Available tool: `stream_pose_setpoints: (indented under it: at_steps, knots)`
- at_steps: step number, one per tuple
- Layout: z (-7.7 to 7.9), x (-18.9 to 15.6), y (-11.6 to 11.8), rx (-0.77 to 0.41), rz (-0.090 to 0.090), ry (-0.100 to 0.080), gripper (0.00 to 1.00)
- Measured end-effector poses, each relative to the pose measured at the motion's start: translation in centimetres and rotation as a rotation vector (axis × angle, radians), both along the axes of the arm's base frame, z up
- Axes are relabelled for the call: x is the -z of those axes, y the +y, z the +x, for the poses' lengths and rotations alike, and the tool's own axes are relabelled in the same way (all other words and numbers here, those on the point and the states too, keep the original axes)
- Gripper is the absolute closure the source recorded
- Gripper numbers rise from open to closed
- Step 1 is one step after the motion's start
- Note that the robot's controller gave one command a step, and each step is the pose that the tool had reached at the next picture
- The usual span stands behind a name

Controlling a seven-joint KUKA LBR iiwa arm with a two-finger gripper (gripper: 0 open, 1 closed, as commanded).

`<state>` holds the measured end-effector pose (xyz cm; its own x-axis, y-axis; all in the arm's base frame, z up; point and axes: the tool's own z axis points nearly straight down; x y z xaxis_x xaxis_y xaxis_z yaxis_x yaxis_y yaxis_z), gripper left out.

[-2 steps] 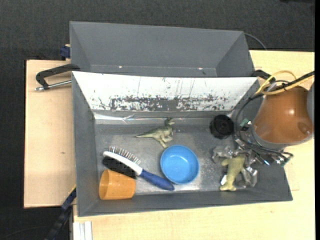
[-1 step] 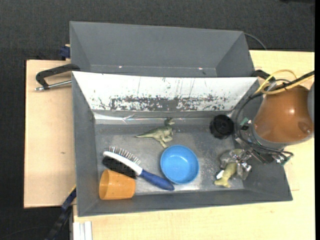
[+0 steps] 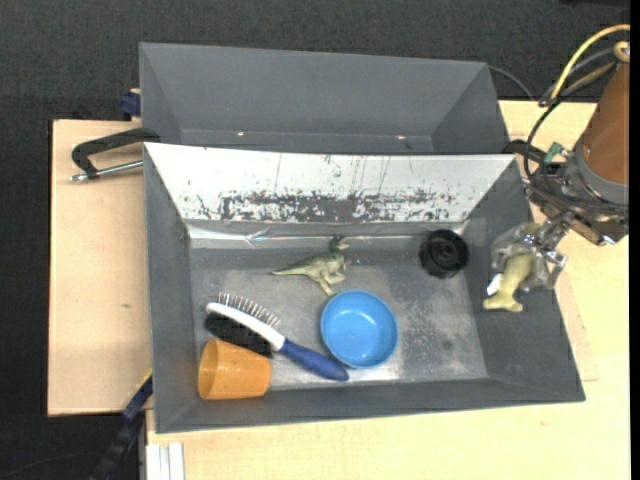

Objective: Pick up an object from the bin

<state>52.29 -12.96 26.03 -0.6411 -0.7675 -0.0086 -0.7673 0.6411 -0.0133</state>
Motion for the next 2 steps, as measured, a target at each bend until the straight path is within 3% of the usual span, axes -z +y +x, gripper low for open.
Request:
stream_pose_setpoints:
  at_steps: [1, 2]
  knots:
    - [1.7, 19.4, -2.3, 0.054, 0.007, 0.02, 1.0]
    - [2.0, 17.2, -2.1, -0.2, 0.001, 0.009, 1.0]
